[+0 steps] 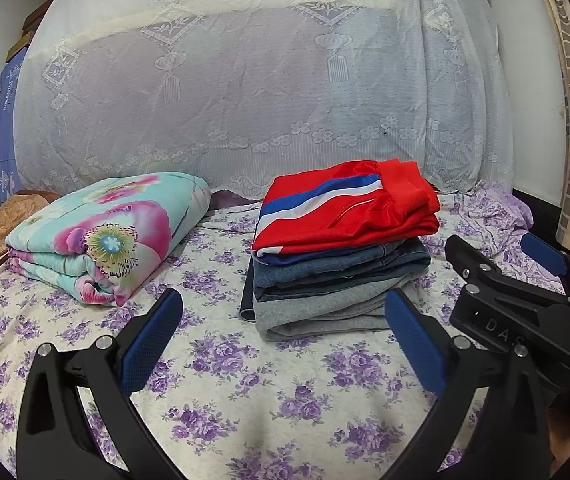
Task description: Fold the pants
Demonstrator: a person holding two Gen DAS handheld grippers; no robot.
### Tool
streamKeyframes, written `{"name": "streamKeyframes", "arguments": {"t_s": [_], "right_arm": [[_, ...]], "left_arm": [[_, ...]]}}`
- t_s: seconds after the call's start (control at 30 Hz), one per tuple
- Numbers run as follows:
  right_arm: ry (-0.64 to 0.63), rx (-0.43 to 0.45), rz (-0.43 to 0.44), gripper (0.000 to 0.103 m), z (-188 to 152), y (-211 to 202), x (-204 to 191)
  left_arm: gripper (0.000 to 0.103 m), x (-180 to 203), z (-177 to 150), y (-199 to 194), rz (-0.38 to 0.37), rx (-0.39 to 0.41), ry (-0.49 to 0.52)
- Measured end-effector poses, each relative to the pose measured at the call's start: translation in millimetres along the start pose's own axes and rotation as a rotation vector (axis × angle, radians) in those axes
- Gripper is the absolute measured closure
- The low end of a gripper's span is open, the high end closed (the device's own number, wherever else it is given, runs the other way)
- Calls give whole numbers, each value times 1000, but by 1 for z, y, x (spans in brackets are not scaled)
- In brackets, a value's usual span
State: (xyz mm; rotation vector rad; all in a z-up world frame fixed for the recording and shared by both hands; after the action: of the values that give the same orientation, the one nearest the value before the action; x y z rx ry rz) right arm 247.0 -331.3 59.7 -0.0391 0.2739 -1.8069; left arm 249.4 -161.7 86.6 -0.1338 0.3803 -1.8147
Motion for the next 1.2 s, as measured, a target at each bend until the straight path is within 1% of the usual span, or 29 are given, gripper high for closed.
{"name": "streamKeyframes", "arguments": {"t_s": [1.2], "right_arm": [[1, 1, -1, 3, 1, -1, 0]], "left_arm": [[5, 3, 1, -2, -10, -2, 4]]}}
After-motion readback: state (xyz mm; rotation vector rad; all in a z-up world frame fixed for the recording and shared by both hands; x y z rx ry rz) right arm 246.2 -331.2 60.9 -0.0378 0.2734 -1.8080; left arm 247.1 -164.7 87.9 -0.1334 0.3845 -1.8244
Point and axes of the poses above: each gripper's, at about its wrist camera, not at the fingertips, and y roughly the way its jaws point, x to its right, z to its top, the point moved 9 cm from there along y, roughly the way its jaws point, and after that the axes turned 9 degrees about y, right-handed, at the moved point
